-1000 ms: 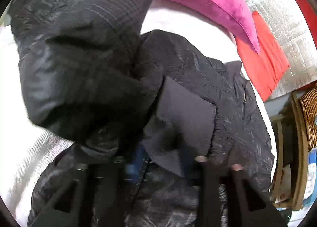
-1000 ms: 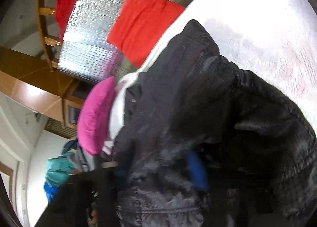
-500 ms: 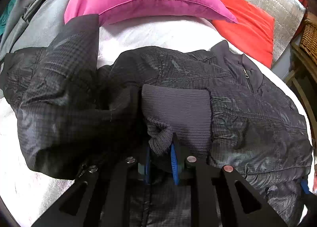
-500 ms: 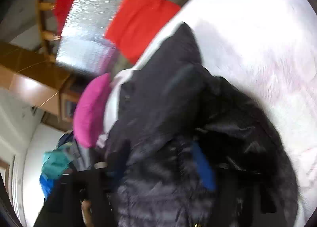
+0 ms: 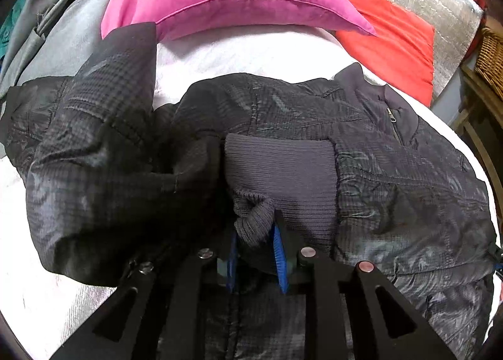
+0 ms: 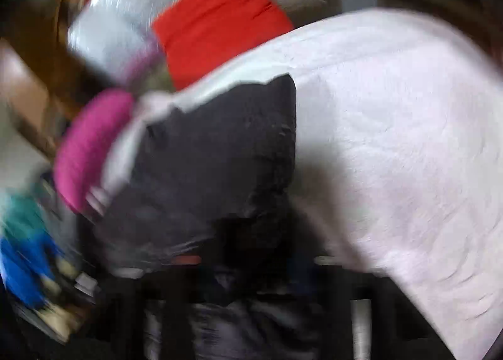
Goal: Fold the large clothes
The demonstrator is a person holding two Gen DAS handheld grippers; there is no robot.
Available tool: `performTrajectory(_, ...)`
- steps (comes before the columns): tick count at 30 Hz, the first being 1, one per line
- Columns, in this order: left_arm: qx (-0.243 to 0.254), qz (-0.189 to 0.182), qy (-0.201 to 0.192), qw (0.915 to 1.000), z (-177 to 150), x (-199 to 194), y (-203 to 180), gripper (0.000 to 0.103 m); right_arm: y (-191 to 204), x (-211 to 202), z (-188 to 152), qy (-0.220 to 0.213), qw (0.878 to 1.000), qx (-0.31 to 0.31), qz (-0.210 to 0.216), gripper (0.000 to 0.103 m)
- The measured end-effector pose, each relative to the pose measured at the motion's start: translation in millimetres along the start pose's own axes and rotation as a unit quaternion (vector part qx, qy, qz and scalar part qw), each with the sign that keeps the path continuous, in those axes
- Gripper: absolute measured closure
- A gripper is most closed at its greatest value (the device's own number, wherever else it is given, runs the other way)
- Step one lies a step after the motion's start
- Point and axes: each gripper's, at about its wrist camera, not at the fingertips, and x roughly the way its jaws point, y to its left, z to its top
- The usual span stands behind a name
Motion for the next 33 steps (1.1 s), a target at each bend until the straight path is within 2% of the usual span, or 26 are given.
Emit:
performTrajectory(1,0.005,-0.002,0.000,1.0000,-1,1,-1,0.074,-4,2,-1,0.000,1.000,-0.004,-0.016,0.083)
performTrajectory(3,0.016,-0.001,-0.003,0.9999,-3,1,-4,0.072,-21,4,-2,-0.006,0.999,0.020,-0.030,0.084)
performTrajectory(5,0.027,0.013,-0.008,0.9995,-4,1,-8,0.071,-18,5,-2,-0.008,0.999,0.008,-0.030,0.084)
performTrajectory(6,0.030,0.016,-0.009,0.9994,-5,1,-8,0.071,-12,1,-2,-0.011,0.999,-0.008,-0.035,0.080)
performTrajectory(8,0.032,0.018,-0.012,0.9993,-5,1,-8,0.071,-13,-10,-1,-0.023,0.999,-0.003,-0.031,0.067)
performTrajectory(9,0.031,0.017,-0.012,0.9993,-5,1,-6,0.071,-15,-20,1,-0.041,0.998,0.008,-0.039,0.048)
performTrajectory(10,0.031,0.017,-0.013,0.9993,-5,1,-6,0.071,-16,-31,2,-0.064,0.997,0.018,-0.047,0.041)
performTrajectory(12,0.031,0.017,-0.014,0.9993,-5,1,-5,0.071,-10,-53,1,-0.108,0.993,0.017,-0.043,0.041)
performTrajectory(14,0.032,0.017,-0.015,0.9992,-5,0,-5,0.071,3,-65,-5,-0.123,0.992,-0.001,-0.012,0.041)
performTrajectory(15,0.031,0.017,-0.015,0.9993,-5,0,-5,0.071,12,-67,-9,-0.125,0.992,-0.011,0.005,0.040)
performTrajectory(16,0.030,0.018,-0.015,0.9993,-5,0,-5,0.070,20,-64,-13,-0.120,0.992,-0.020,0.017,0.035)
performTrajectory(17,0.030,0.018,-0.012,0.9993,-4,-1,-5,0.069,26,-54,-15,-0.102,0.994,-0.031,0.026,0.032)
performTrajectory(18,0.028,0.017,-0.008,0.9994,-4,-3,-5,0.065,26,-34,-18,-0.064,0.997,-0.034,0.015,0.027)
performTrajectory(19,0.023,0.016,-0.001,0.9996,-2,-6,-3,0.056,28,-14,-19,-0.027,0.999,-0.025,-0.002,0.027)
performTrajectory(20,0.014,0.007,0.013,0.9998,0,-11,0,0.049,23,-5,-21,-0.014,1.000,-0.014,-0.007,0.028)
performTrajectory(21,0.007,-0.003,0.023,0.9997,1,-16,3,0.036,22,-10,-23,-0.035,0.999,-0.006,-0.010,0.030)
performTrajectory(23,-0.001,-0.029,0.029,0.9992,2,-33,11,0.030,31,-32,-28,-0.076,0.997,-0.004,-0.008,0.029)
performTrajectory(25,-0.009,-0.062,0.016,0.9979,0,-60,27,0.024,46,-56,-41,-0.114,0.993,-0.003,0.006,0.015)
performTrajectory(26,-0.015,-0.074,0.012,0.9971,0,-69,34,0.023,55,-69,-52,-0.133,0.991,0.004,0.020,0.013)
performTrajectory(28,-0.042,-0.109,-0.009,0.9931,-4,-97,62,0.021,73,-90,-78,-0.149,0.987,0.007,0.056,0.012)
performTrajectory(30,-0.074,-0.129,-0.026,0.9885,-5,-117,95,0.020,95,-99,-102,-0.151,0.984,0.012,0.090,0.011)
performTrajectory(33,-0.136,-0.134,-0.058,0.9799,-5,-138,155,0.020,133,-109,-150,-0.141,0.980,0.011,0.140,0.011)
